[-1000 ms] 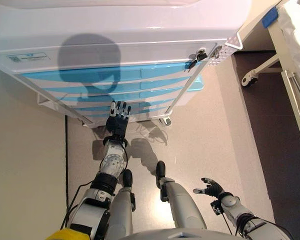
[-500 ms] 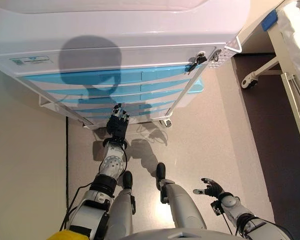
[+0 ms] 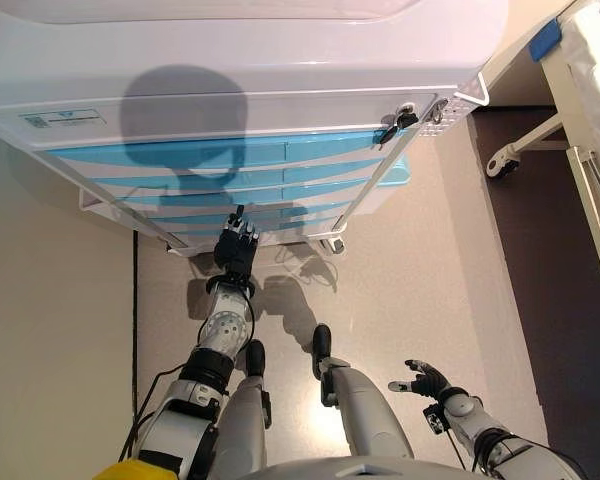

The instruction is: Open the drawer and pick up the medicine

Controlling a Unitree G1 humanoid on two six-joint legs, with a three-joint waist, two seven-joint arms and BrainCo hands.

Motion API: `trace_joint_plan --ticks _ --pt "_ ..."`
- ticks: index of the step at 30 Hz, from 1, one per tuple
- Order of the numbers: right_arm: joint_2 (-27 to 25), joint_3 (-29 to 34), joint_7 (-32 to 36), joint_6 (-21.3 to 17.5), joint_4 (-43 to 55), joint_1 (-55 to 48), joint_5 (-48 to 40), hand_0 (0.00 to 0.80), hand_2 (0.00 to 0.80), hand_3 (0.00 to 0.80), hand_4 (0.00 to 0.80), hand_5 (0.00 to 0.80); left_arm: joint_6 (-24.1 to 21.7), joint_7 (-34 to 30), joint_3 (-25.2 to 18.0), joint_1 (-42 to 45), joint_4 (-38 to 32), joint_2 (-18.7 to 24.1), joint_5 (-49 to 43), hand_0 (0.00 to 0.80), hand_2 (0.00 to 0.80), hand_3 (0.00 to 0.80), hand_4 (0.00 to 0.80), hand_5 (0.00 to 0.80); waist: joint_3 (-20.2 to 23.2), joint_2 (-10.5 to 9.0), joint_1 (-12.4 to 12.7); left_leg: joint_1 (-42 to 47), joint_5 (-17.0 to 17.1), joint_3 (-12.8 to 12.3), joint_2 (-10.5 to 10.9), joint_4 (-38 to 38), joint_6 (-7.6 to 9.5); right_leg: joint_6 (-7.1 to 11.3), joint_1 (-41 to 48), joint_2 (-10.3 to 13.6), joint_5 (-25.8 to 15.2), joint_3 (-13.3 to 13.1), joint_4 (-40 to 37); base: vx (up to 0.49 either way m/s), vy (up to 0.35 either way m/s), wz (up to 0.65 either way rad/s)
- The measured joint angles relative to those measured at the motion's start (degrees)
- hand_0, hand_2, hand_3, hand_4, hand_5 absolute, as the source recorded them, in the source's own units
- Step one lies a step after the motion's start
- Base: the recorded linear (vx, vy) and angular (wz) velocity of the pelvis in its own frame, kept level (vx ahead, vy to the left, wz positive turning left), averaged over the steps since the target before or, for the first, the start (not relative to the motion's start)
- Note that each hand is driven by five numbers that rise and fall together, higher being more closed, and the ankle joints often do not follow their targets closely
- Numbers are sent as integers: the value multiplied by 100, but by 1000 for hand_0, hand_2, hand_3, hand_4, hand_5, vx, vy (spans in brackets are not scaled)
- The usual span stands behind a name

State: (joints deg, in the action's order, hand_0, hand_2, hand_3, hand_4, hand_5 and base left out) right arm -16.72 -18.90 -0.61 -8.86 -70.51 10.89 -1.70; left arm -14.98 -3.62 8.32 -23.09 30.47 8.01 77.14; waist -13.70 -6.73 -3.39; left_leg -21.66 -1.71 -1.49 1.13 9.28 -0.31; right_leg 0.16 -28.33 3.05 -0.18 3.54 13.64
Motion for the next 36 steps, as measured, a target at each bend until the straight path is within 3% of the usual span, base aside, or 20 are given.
trace_joint_plan --ticks 6,7,8,9,19,36 --pt "-10 1 -1 0 3 -1 0 0 0 0 0 0 0 0 0 -11 0 0 -1 800 800 800 800 800 -38 58 -3 0 0 -1 2 0 1 0 -1 -3 0 0 2 0 0 0" --pt "-11 1 -1 0 2 -2 0 0 0 0 0 0 0 0 -1 -13 0 0 -1 621 621 621 621 621 -44 69 -4 0 0 -2 1 0 1 0 -2 -6 1 0 2 0 0 0" --pt "-11 1 -1 0 2 -1 0 0 0 0 0 0 -3 0 -1 -13 0 -2 -3 499 499 499 499 499 -46 71 -4 -2 0 -2 0 3 1 -4 -4 -7 3 0 4 0 0 0" --pt "-12 3 -5 0 2 -2 0 0 0 0 0 0 -7 1 -1 -13 1 0 -13 0 0 0 0 0 -47 72 -3 -5 0 -2 -3 3 1 -5 -8 -11 4 0 4 0 0 0" --pt "-13 5 -49 0 1 -1 0 0 0 0 0 0 -29 6 -42 -78 36 1 -221 0 0 0 0 0 -47 71 -3 -93 -1 -9 -2 10 1 -9 -94 -18 1 -7 4 0 0 0" --pt "-11 11 -209 0 24 13 -1 0 0 0 0 0 -96 61 -322 -280 892 -22 -440 0 0 0 0 0 -194 111 35 -89 -3 -49 -16 18 1 -45 -104 -54 -24 -69 3 0 1 0"
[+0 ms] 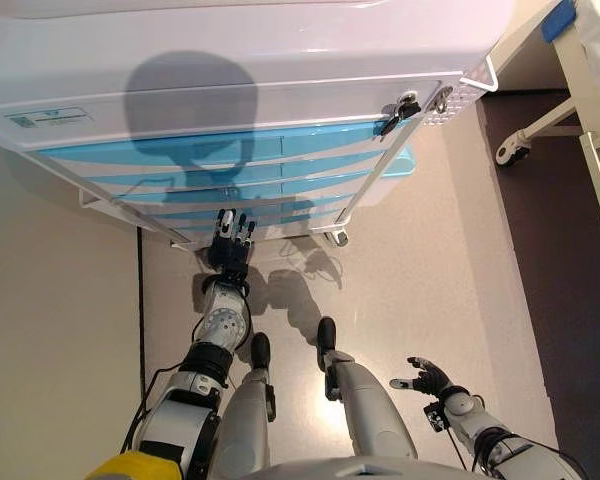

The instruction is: Open the drawer and pick up the medicine

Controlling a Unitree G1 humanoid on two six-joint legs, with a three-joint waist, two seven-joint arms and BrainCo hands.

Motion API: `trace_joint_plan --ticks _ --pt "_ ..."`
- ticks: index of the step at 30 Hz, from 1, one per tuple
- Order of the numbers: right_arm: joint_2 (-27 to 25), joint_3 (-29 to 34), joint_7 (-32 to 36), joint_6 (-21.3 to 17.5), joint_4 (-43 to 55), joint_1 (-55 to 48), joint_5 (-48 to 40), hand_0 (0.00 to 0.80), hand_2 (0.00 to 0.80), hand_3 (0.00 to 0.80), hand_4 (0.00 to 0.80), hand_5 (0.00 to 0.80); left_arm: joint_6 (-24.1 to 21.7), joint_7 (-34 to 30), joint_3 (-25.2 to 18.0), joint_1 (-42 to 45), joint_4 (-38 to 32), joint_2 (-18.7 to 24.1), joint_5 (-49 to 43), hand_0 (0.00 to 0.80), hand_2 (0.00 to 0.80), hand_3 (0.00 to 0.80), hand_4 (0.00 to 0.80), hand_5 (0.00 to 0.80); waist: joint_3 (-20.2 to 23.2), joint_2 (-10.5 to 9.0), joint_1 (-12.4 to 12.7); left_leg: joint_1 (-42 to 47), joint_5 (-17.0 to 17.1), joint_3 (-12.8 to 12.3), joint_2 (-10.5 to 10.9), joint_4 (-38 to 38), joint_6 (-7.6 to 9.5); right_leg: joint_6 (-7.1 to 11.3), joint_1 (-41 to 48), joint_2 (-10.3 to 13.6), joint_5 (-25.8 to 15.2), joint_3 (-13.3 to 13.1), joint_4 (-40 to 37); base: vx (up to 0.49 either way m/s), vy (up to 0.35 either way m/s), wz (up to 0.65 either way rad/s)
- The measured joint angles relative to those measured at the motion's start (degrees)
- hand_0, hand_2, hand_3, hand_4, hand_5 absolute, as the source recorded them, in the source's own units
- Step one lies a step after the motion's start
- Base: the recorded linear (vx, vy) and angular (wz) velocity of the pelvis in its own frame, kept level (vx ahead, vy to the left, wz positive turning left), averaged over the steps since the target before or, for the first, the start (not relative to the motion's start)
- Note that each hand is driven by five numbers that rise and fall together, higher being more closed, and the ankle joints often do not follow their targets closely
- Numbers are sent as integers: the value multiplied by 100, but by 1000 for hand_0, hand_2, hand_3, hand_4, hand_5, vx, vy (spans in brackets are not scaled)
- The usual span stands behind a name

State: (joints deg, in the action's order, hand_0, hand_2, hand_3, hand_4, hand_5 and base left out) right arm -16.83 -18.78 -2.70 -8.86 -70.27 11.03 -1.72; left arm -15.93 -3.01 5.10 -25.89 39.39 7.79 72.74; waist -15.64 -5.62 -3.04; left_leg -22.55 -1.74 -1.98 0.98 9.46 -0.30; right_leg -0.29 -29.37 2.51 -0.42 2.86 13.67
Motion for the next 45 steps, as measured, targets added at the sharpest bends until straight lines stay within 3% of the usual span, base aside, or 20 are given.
trace_joint_plan --ticks 18,35,45 --pt "-68 1 -35 0 35 1 0 0 0 0 0 0 -13 182 -87 -441 38 79 -7 0 0 0 0 0 -103 -46 -65 -118 -24 -77 -6 95 -23 -8 -131 -27 -7 -70 62 -4 0 -1" --pt "-201 -24 36 0 34 -1 -1 0 0 0 0 0 -131 275 63 -486 -309 130 129 0 0 0 0 0 -199 -231 -68 -246 -21 -59 -32 169 -30 -23 -224 -34 -45 -59 62 -2 -1 0" --pt "-215 -177 145 0 26 -36 4 0 0 0 0 0 -131 298 309 -517 -557 261 355 0 0 0 0 0 -227 -242 -70 -273 87 61 -23 120 -63 -38 -223 -5 -89 71 62 -15 -7 5"
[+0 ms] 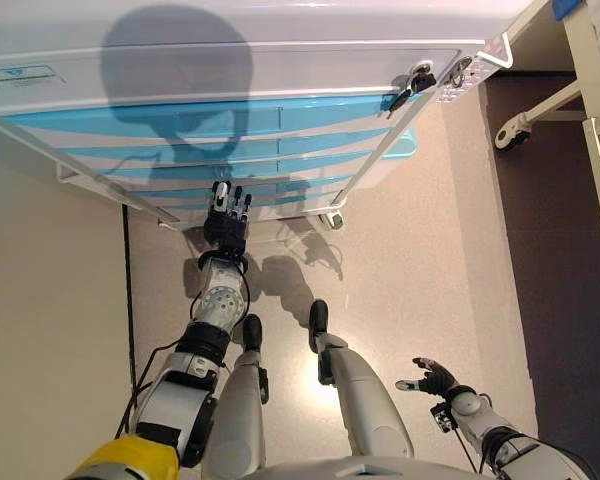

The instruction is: Open the drawer and pick up the medicine

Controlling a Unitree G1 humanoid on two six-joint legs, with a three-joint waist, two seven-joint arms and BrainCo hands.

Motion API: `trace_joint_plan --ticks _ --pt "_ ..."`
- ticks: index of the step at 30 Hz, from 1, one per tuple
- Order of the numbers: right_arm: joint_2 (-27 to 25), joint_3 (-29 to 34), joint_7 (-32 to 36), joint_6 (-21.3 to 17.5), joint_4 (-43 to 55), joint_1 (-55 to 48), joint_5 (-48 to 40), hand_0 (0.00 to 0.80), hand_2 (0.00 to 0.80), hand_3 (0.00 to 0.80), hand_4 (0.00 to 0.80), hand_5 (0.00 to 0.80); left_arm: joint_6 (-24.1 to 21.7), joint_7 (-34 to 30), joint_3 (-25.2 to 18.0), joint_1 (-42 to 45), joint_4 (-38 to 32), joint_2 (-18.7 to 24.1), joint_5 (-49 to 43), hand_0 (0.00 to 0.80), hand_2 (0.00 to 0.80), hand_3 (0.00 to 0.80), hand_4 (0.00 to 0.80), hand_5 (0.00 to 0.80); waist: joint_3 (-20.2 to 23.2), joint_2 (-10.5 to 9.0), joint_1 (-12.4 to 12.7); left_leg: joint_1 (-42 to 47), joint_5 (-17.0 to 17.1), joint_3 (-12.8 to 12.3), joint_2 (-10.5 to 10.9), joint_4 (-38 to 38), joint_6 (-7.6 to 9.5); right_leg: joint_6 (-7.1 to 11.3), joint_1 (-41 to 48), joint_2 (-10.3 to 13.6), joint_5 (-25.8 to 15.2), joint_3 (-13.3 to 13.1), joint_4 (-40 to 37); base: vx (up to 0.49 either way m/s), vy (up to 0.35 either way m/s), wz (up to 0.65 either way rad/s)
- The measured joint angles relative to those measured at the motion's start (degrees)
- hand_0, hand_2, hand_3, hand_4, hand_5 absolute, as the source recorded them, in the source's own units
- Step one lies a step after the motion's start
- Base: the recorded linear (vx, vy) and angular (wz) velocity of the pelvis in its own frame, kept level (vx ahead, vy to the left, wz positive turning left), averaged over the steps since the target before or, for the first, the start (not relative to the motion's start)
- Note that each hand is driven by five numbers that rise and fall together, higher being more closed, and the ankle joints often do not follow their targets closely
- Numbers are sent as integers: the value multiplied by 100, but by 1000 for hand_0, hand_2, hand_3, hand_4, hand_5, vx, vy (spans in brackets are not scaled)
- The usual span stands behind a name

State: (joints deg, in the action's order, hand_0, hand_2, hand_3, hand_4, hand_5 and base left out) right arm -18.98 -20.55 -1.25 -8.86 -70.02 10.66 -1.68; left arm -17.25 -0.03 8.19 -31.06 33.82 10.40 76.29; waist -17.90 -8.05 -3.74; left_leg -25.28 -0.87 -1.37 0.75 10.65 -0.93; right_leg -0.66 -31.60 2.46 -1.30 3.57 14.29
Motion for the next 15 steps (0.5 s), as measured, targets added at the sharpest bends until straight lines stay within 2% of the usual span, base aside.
trace_joint_plan --ticks 4,15 --pt "-6 -15 28 0 0 -7 2 0 0 0 0 0 19 0 64 -35 -264 43 210 0 0 0 0 0 -66 -5 8 95 4 4 -9 -4 -7 6 106 -5 8 16 -3 -25 -9 2" --pt "-26 -32 175 0 -9 -145 129 0 0 0 0 0 27 15 66 -23 -278 123 567 0 0 0 0 0 -74 -6 0 174 3 -31 9 4 -7 -41 161 -18 -26 -29 -3 -1 6 -2"
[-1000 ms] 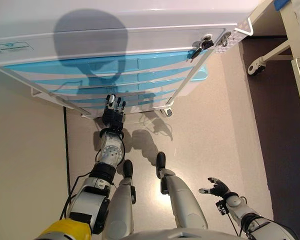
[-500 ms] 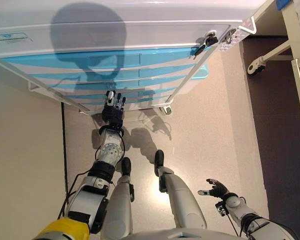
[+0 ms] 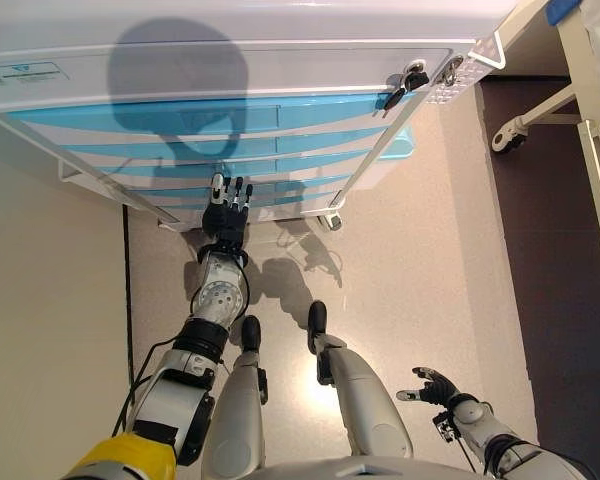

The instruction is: Open the drawer and pick up the medicine

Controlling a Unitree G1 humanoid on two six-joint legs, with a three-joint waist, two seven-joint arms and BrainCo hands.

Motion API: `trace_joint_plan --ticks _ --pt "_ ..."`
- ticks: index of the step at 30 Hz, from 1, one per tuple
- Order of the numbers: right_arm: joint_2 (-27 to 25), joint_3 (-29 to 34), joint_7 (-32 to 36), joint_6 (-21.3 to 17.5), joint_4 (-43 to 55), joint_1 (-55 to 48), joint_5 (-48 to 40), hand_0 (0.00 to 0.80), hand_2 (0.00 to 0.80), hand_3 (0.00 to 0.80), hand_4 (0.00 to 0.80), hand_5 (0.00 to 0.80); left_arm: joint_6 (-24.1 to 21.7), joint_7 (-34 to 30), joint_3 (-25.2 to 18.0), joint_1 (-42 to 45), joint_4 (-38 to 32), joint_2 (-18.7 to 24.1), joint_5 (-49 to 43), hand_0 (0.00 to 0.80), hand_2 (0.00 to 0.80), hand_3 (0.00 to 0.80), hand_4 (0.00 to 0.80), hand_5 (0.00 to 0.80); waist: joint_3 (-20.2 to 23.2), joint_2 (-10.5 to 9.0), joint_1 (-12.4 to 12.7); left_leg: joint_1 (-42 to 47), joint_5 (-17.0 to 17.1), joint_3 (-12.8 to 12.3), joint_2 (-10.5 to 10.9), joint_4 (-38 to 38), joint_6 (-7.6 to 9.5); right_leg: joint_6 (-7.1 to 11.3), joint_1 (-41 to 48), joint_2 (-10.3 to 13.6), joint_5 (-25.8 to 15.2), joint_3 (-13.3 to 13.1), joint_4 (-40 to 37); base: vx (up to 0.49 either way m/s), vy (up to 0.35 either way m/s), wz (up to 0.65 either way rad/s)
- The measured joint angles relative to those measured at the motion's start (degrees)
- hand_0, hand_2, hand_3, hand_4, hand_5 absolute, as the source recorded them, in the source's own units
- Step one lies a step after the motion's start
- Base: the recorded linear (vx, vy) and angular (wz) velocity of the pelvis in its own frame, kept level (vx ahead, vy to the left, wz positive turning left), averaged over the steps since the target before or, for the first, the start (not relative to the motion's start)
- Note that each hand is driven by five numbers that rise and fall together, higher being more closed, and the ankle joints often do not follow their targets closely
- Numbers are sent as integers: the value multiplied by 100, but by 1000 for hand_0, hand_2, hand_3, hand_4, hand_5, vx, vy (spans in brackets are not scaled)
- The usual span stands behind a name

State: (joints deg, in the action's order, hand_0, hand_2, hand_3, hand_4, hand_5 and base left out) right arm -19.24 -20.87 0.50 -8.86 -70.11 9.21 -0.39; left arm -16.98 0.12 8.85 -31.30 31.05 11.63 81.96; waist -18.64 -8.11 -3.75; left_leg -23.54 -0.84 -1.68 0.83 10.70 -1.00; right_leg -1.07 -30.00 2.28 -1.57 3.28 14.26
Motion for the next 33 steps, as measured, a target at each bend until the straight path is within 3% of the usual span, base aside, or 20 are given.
trace_joint_plan --ticks 8,9,11,33 --pt "-3 -8 22 0 3 -3 93 0 0 0 0 0 1 66 -8 28 1 16 88 0 0 0 0 0 0 0 10 102 5 -94 8 -43 7 1 53 0 -13 -58 -4 -4 20 -4" --pt "-3 -13 23 0 3 -3 96 0 0 0 0 0 3 68 -14 28 1 29 89 97 97 97 97 97 0 1 15 105 5 -98 12 -38 7 1 53 -1 -13 -63 -3 0 0 0" --pt "-3 -13 23 0 3 -3 96 0 0 0 0 0 13 89 -21 28 1 38 91 800 800 800 800 800 0 1 15 113 5 -111 9 -41 7 3 55 -4 -16 -79 -3 6 16 -2" --pt "-5 -30 19 0 12 46 231 0 0 0 0 0 51 266 -108 67 11 89 81 800 800 800 800 800 -50 77 27 208 4 -128 -11 -62 12 8 124 -7 -29 -121 1 -2 9 -2"
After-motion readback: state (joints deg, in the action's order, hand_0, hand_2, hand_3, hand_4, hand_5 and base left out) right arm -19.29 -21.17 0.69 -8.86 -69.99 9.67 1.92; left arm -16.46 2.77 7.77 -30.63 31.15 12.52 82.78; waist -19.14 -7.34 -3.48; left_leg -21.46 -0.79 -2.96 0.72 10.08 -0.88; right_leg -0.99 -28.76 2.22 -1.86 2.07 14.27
